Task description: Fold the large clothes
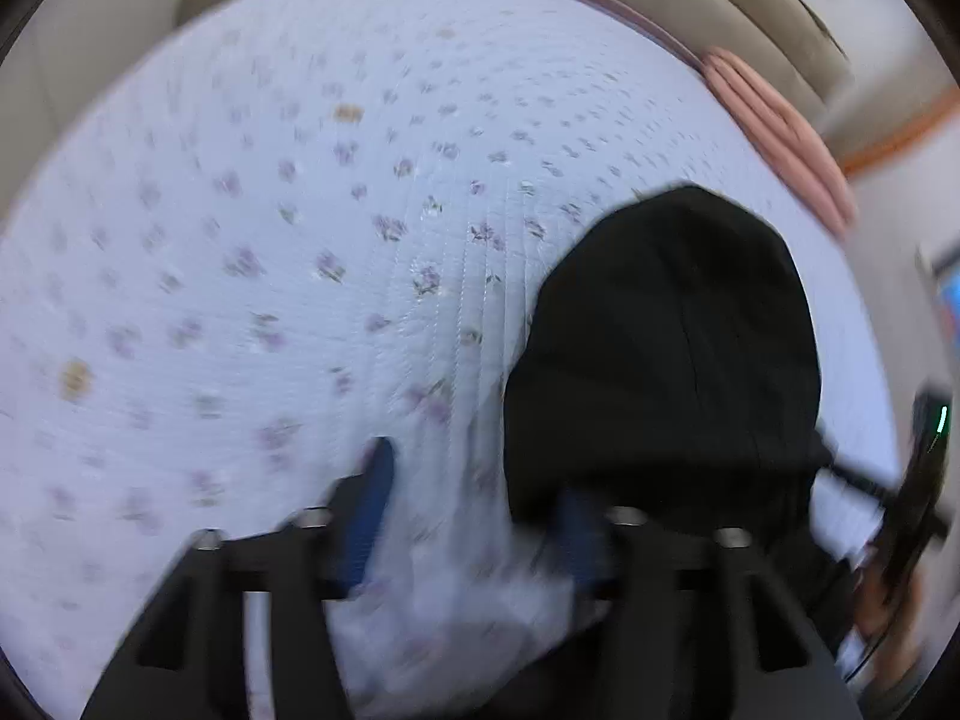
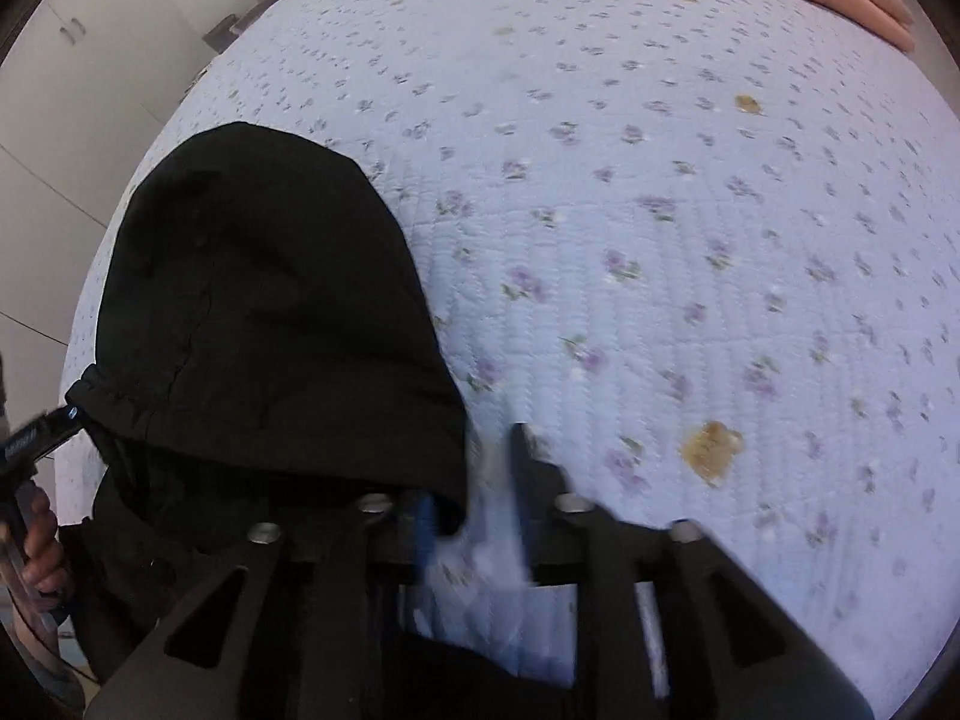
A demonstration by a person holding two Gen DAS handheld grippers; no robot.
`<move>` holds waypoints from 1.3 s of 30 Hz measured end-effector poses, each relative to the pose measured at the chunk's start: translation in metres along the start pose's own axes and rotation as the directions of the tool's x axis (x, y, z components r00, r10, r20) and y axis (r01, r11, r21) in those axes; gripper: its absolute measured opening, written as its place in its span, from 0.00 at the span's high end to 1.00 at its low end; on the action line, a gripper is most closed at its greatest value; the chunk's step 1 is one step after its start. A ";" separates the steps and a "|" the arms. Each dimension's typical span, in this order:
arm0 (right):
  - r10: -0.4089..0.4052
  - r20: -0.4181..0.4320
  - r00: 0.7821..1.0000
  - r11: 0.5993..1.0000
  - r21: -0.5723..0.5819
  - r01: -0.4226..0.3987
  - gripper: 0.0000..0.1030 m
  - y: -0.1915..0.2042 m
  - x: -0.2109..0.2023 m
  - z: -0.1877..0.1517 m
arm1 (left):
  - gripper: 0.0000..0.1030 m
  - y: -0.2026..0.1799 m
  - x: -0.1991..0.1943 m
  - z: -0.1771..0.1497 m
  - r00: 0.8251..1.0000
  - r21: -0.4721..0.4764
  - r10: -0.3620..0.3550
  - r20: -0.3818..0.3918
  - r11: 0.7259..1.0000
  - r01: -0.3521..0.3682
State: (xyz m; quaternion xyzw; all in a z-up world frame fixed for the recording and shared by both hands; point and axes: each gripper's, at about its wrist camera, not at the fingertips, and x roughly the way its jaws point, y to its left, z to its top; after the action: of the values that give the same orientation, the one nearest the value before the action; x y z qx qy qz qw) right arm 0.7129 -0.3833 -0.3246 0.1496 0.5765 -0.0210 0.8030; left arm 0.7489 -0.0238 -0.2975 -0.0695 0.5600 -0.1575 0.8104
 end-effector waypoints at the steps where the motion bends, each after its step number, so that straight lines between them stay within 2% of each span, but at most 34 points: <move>1: -0.002 -0.003 1.000 1.000 -0.003 0.002 0.58 -0.003 -0.007 -0.003 | 0.35 0.000 -0.009 -0.004 1.000 0.026 -0.002 0.001 1.000 0.002; 3: 0.011 0.003 1.000 1.000 -0.007 -0.011 0.56 -0.007 -0.021 -0.008 | 0.35 0.000 -0.036 -0.016 1.000 0.067 -0.025 0.011 0.997 0.025; 6: 0.034 0.039 0.999 0.999 -0.010 -0.033 0.56 -0.010 -0.049 -0.011 | 0.35 -0.005 -0.072 -0.017 0.994 0.086 -0.087 0.073 0.993 0.080; 9: 0.077 0.123 0.989 0.997 -0.038 -0.073 0.56 0.005 -0.079 0.001 | 0.35 -0.025 -0.092 0.007 0.979 0.124 -0.113 0.168 0.988 0.093; 12: 0.108 0.188 0.976 0.992 -0.088 -0.092 0.56 0.035 -0.087 0.028 | 0.35 -0.058 -0.084 0.037 0.970 0.182 -0.107 0.219 0.981 0.067; 15: 0.106 0.204 0.973 0.988 -0.132 -0.080 0.56 0.071 -0.074 0.054 | 0.35 -0.079 -0.057 0.052 0.975 0.191 -0.133 0.181 0.977 0.097; 18: 0.115 0.155 0.981 0.982 -0.166 -0.089 0.56 0.092 -0.040 0.071 | 0.35 -0.083 -0.019 0.053 0.986 0.183 -0.104 0.131 0.980 0.079; 23: 0.063 0.103 0.993 0.982 -0.184 -0.044 0.56 0.091 0.024 0.080 | 0.37 -0.073 0.037 0.028 0.998 0.175 -0.035 0.044 0.984 0.027; 26: 0.040 0.041 0.998 0.982 -0.184 -0.032 0.57 0.083 0.056 0.081 | 0.37 -0.075 0.055 0.016 0.998 0.207 0.016 0.061 0.978 -0.028; 28: 0.001 0.062 0.998 0.976 -0.217 0.013 0.57 0.088 0.061 0.082 | 0.37 -0.084 0.058 0.014 0.995 0.241 0.069 0.075 0.967 -0.085; 30: -0.013 0.051 0.999 0.975 -0.222 0.024 0.57 0.089 0.061 0.085 | 0.37 -0.089 0.057 0.015 0.994 0.246 0.085 0.075 0.964 -0.101; 33: 0.019 0.022 1.000 0.978 -0.208 -0.014 0.56 0.090 0.042 0.084 | 0.40 -0.087 0.035 0.018 0.997 0.217 0.023 0.069 0.975 -0.038; 36: 0.092 0.074 0.993 0.971 -0.228 -0.073 0.56 0.086 0.004 0.069 | 0.40 -0.085 -0.005 0.015 0.988 0.211 -0.055 0.142 0.977 0.025; 37: 0.106 0.096 0.990 0.967 -0.243 -0.080 0.56 0.084 -0.008 0.059 | 0.39 -0.086 -0.011 0.014 0.986 0.212 -0.061 0.154 0.977 0.027; 39: 0.086 0.085 0.993 0.966 -0.252 -0.062 0.56 0.078 -0.011 0.045 | 0.38 -0.084 -0.009 0.012 0.990 0.215 -0.033 0.139 0.977 0.003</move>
State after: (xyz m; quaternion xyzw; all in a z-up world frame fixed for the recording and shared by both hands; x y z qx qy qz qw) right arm 0.7664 -0.3222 -0.2850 0.0677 0.5296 0.0743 0.8423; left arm 0.7421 -0.1004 -0.2605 0.0022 0.4802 -0.2191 0.8493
